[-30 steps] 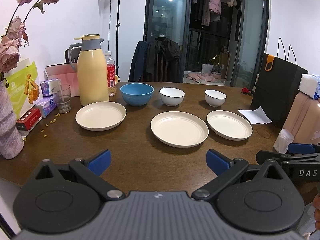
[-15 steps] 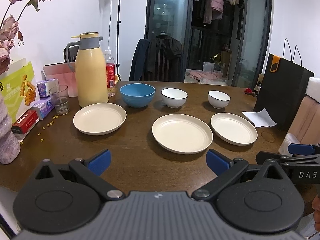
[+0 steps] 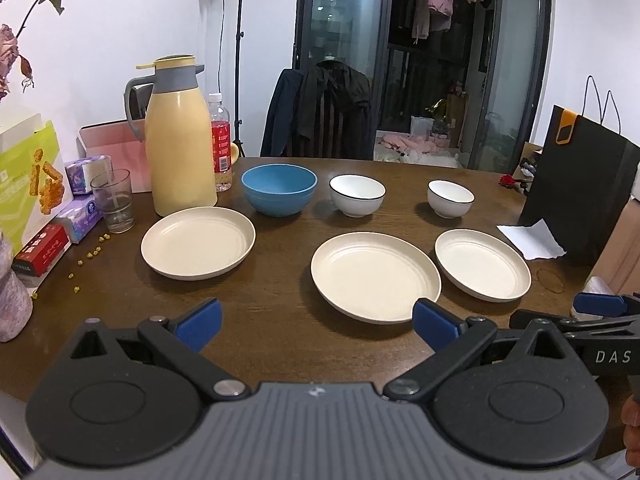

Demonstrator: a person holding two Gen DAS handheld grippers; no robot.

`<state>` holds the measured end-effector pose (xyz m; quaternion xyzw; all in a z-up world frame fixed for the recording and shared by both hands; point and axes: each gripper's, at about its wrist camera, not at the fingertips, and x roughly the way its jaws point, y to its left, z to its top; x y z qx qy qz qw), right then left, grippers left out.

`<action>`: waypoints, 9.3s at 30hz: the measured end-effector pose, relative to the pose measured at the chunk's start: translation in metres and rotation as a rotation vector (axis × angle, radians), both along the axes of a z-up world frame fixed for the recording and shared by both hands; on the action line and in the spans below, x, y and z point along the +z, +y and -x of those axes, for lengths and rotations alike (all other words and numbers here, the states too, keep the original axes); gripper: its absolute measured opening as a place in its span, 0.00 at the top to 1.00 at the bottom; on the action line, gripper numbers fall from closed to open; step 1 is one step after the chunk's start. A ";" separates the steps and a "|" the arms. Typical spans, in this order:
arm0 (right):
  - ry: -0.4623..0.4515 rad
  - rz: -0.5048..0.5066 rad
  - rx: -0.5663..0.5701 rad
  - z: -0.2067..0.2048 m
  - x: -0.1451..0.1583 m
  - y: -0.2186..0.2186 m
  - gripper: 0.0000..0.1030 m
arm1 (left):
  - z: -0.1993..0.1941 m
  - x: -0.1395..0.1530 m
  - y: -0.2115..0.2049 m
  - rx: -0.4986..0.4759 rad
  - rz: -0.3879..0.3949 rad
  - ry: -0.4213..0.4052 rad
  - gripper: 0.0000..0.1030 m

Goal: Organize plates and bowls

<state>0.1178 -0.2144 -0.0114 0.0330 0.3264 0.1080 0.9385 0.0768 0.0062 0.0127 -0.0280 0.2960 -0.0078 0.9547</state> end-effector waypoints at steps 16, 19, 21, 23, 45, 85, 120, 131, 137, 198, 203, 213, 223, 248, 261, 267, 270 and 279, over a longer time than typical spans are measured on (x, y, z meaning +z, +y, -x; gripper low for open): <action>0.071 0.046 0.022 -0.056 -0.011 0.012 0.00 | -0.056 -0.005 0.006 0.011 0.011 0.037 0.00; 0.087 0.042 0.015 -0.066 -0.015 0.012 0.00 | -0.066 -0.007 0.007 0.011 0.007 0.044 0.00; 0.102 0.029 0.012 -0.073 -0.018 0.011 0.00 | -0.073 -0.008 0.008 0.010 0.005 0.049 0.00; 0.112 0.000 0.013 -0.080 -0.019 0.008 0.00 | -0.081 -0.009 0.009 0.006 0.004 0.054 0.00; 0.271 -0.076 -0.022 -0.143 -0.040 0.016 0.00 | -0.148 -0.030 0.036 -0.037 0.072 0.124 0.00; 0.572 -0.133 0.058 -0.262 -0.101 -0.020 0.64 | -0.265 -0.092 0.018 0.153 0.145 0.485 0.20; 0.637 -0.159 0.028 -0.287 -0.120 -0.026 0.88 | -0.299 -0.126 0.017 0.156 0.236 0.675 0.90; 0.637 -0.167 0.004 -0.289 -0.123 -0.029 0.96 | -0.302 -0.129 0.017 0.154 0.230 0.690 0.93; 0.630 -0.163 0.008 -0.288 -0.122 -0.028 0.96 | -0.303 -0.130 0.015 0.152 0.222 0.688 0.93; 0.528 -0.149 0.068 -0.213 -0.080 0.005 0.96 | -0.221 -0.087 0.054 0.141 0.197 0.583 0.93; 0.528 -0.148 0.068 -0.207 -0.082 0.009 0.96 | -0.212 -0.087 0.059 0.137 0.194 0.586 0.93; 0.537 -0.151 0.080 -0.191 -0.084 0.022 0.96 | -0.197 -0.089 0.071 0.139 0.193 0.594 0.93; 0.554 -0.146 0.090 -0.187 -0.088 0.033 0.96 | -0.185 -0.097 0.082 0.138 0.193 0.618 0.93; 0.600 -0.121 0.100 -0.183 -0.110 0.046 0.96 | -0.172 -0.121 0.090 0.139 0.197 0.678 0.93; 0.606 -0.124 0.098 -0.183 -0.117 0.048 0.96 | -0.174 -0.125 0.087 0.134 0.183 0.684 0.93; 0.607 -0.123 0.097 -0.183 -0.117 0.048 0.96 | -0.175 -0.128 0.086 0.132 0.177 0.690 0.93; 0.607 -0.120 0.096 -0.183 -0.117 0.048 0.96 | -0.175 -0.128 0.086 0.130 0.177 0.690 0.93; 0.595 -0.145 0.083 -0.183 -0.113 0.044 0.90 | -0.172 -0.123 0.085 0.121 0.167 0.666 0.84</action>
